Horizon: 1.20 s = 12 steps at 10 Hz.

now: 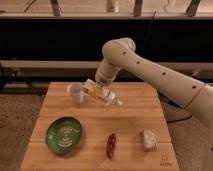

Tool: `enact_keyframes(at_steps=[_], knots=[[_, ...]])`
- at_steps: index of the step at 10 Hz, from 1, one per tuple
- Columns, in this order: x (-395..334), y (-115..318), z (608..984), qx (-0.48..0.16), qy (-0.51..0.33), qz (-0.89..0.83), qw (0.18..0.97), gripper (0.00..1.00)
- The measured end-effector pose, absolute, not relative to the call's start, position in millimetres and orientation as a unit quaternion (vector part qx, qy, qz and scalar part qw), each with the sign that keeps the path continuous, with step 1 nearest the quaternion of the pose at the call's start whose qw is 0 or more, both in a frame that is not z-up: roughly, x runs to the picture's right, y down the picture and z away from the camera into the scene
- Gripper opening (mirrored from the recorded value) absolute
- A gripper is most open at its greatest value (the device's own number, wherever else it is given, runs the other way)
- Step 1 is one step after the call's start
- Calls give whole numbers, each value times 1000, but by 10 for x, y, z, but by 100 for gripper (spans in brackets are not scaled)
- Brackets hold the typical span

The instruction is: Place the bottle in the ceramic bowl

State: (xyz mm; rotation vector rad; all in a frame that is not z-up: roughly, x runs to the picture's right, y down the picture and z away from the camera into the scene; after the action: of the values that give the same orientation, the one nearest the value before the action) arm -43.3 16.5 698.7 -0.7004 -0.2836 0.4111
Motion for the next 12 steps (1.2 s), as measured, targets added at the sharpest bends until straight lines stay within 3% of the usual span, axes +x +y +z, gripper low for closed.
enact_keyframes(at_steps=[6, 12], knots=[[-856, 422, 6823, -370, -158, 167, 900, 11], [-1354, 954, 6713, -394, -182, 116, 894, 11]])
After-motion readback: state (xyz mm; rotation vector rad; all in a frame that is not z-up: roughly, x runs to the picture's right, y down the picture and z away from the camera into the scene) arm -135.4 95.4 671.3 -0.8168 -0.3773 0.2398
